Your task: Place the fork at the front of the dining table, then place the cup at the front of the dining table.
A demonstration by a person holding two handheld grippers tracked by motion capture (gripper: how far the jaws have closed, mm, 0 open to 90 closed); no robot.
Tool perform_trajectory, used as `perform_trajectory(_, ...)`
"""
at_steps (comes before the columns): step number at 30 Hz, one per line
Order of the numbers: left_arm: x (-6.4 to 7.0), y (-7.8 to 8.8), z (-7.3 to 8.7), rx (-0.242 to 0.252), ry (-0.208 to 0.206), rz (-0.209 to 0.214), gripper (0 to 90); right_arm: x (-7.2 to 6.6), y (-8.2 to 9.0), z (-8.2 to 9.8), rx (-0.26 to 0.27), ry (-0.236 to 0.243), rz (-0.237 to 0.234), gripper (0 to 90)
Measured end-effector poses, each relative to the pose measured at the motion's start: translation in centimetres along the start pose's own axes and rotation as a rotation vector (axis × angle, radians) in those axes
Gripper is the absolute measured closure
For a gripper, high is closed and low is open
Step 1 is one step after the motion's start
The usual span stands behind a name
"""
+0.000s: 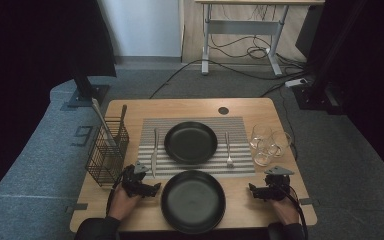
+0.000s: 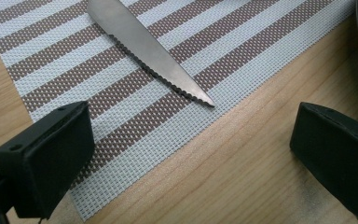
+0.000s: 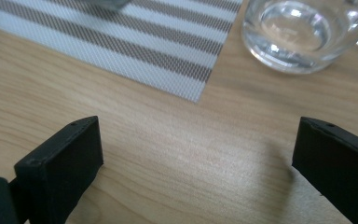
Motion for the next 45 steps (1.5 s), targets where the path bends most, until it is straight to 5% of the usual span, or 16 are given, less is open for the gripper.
perform_trajectory(29, 0.0, -0.1, -0.1, 0.0, 0.006, -0.005, 0.0, 0.1, -0.4, -0.1, -0.023, -0.012, -0.018, 0.0)
perform_trajectory(45, 0.0, -0.1, -0.1, -0.002, 0.007, -0.006, 0.0, 1.9, 0.9, -2.1, 0.069, -0.068, 0.006, 0.0)
Point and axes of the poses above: each handheld gripper's, and its own axes: y roughly backward along the jaws, z roughly out of its underside, x roughly to its right, the point moved 5 cm from there along -y, roughly forward along the jaws, and after that the axes turned 7 degrees about -y, right-handed, at the moved point
